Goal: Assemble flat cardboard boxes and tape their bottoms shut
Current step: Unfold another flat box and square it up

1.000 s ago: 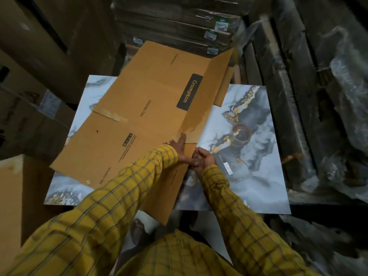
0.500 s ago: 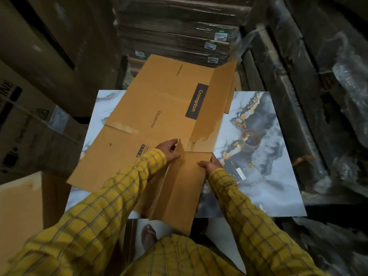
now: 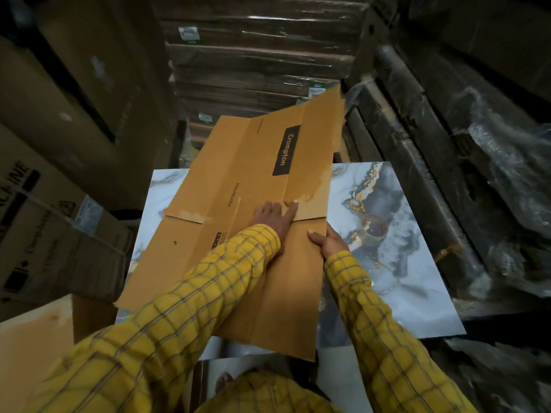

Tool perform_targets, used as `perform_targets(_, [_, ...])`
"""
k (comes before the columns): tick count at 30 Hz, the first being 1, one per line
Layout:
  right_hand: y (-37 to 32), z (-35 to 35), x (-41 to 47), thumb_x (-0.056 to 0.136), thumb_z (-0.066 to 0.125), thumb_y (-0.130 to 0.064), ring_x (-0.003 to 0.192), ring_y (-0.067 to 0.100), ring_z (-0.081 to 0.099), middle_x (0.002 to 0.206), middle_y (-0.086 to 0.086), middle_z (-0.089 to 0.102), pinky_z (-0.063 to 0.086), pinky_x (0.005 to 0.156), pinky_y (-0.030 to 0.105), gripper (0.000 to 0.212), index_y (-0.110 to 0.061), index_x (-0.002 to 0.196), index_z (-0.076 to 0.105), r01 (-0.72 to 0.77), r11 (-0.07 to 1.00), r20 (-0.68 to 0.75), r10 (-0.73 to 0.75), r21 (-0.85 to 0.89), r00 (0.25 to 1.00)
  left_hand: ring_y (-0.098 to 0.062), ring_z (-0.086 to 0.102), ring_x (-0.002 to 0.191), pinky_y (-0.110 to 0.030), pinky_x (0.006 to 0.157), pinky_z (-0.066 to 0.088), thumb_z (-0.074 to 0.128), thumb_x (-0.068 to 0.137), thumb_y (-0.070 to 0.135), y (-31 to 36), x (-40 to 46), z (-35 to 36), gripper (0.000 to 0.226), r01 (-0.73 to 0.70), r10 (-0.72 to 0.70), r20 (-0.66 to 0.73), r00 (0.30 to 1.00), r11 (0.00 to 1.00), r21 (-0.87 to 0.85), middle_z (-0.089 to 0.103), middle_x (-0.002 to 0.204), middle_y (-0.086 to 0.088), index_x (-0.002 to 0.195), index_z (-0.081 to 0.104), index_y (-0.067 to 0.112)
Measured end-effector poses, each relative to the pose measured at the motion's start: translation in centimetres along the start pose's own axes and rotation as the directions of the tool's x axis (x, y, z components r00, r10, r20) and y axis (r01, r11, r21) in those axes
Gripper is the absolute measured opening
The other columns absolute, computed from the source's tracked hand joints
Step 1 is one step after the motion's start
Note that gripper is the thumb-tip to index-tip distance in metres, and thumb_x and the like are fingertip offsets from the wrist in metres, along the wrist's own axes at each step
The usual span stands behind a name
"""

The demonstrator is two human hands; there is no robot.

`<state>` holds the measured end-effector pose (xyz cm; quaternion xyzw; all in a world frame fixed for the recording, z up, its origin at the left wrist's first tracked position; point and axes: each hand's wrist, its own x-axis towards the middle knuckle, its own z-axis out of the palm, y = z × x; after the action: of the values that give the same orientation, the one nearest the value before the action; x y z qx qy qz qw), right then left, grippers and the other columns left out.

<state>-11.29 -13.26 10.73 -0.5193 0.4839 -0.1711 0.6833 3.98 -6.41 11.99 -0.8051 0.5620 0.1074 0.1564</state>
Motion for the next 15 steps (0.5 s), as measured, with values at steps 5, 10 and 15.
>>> perform_targets(5, [-3.1,0.3,-0.2,0.091,0.070,-0.007,0.114,0.040,0.064,0.126,0.018,0.066,0.051,0.101,0.053,0.049,-0.014,0.137,0.057,0.056,0.998,0.014,-0.057,0.025,0.998,-0.039,0.039,0.127,-0.050,0.101,0.035,0.056,0.091,0.026,-3.2,-0.1,-4.0,0.097,0.028,-0.040,-0.100,0.994,0.992,-0.124,0.025,0.156,-0.015,0.152,-0.016,0.048])
perform_targets(10, [-7.4,0.0,0.6,0.076,0.076,-0.017,0.104,0.036,0.067,0.118,0.015,0.070,0.053,0.098,0.052,0.054,-0.016,0.128,0.061,0.142,0.989,0.020,-0.143,0.032,0.990,-0.045,0.047,0.128,-0.053,0.102,0.044,0.064,0.085,0.014,-8.0,-0.4,-9.2,0.106,0.007,-0.039,-0.141,0.989,0.976,-0.216,0.000,0.167,-0.006,0.150,-0.006,0.059])
perform_targets(15, [-11.3,-2.2,1.9,0.075,0.077,-0.021,0.089,0.031,0.067,0.106,0.011,0.071,0.054,0.091,0.044,0.055,-0.010,0.128,0.062,0.186,0.982,-0.061,-0.188,-0.029,0.980,-0.048,0.038,0.137,-0.055,0.106,0.043,0.059,0.090,0.010,-15.9,-1.2,-11.8,0.097,0.077,-0.113,-0.214,0.970,0.982,-0.173,0.001,0.166,-0.010,0.148,0.002,0.062])
